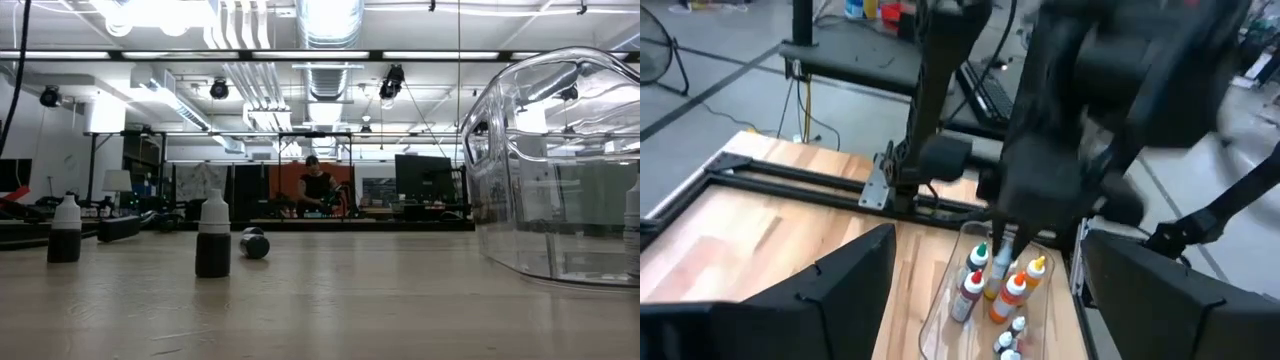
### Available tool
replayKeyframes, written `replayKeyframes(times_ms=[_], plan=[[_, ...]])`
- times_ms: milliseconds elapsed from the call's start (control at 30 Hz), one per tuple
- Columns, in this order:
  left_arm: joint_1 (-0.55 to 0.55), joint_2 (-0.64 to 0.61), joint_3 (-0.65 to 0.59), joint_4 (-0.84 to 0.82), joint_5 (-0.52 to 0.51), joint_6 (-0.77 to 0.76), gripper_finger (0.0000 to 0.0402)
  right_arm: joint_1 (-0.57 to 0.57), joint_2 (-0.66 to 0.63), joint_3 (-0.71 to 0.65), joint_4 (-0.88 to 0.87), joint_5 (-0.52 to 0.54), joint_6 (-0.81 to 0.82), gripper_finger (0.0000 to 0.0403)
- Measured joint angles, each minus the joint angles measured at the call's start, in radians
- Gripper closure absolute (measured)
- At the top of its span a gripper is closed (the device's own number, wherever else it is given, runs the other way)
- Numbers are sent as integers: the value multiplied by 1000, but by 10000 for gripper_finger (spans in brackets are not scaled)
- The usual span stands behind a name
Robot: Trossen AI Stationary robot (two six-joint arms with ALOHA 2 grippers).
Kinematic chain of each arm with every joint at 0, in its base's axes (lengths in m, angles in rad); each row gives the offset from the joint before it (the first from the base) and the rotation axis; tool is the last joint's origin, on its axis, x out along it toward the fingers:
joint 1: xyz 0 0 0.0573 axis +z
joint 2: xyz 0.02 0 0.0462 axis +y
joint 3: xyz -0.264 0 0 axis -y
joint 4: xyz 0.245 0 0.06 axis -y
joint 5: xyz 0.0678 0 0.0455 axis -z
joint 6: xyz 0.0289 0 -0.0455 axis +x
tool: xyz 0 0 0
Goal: Pick & Place food coloring
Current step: Put the black food color into the transparent bin
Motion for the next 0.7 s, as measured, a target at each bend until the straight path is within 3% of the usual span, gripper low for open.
replayKeyframes(times_ms=[333,700], plan=[[0,-61,-1,-21,-5,2,113,88,-38,-235,156,51,186,360],[0,-67,-1,-56,-5,1,113,164,-37,-511,376,52,151,360]])
